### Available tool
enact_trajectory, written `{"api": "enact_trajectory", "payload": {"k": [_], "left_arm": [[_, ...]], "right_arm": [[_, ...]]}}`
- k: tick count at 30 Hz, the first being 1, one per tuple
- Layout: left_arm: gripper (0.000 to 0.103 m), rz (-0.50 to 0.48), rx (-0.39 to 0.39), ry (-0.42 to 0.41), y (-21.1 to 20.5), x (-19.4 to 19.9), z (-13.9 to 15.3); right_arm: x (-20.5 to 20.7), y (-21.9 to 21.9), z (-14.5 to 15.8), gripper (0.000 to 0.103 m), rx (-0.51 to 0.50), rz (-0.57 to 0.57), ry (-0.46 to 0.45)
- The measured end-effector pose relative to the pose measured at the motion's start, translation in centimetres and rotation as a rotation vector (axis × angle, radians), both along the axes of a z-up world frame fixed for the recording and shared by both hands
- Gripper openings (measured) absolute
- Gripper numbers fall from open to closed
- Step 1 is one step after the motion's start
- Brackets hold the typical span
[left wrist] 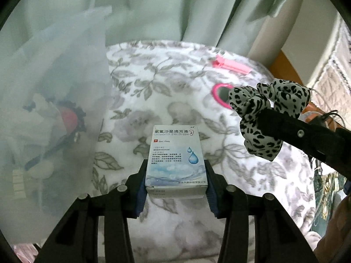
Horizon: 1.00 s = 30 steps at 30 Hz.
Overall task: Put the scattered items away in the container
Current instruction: 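Lift and carry the ear-drops box and scrunchie over the clear box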
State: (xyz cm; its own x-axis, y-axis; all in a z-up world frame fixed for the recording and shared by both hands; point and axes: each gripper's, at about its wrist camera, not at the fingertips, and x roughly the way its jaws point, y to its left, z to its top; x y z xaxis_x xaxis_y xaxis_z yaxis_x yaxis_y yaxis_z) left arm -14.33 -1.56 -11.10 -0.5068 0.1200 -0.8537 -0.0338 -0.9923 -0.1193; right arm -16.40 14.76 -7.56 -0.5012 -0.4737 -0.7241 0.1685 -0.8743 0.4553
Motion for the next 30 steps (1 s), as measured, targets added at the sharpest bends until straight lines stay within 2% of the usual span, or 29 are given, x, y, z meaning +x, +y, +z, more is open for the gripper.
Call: {"api": "enact_trajectory", "payload": {"k": [17,30], "left_arm": [[0.047,-0.006,0.036,0.184,-0.2,4.3,7.3],[0.047,0.017,0.082,0.297,-1.9,7.3,11.0]], "right_arm": [[6.4,0.5,7.6,0.022,-0.009,-0.017,0.177],[10.0,-1.3,11.2,0.022,0.015,0.003,0.273]]}}
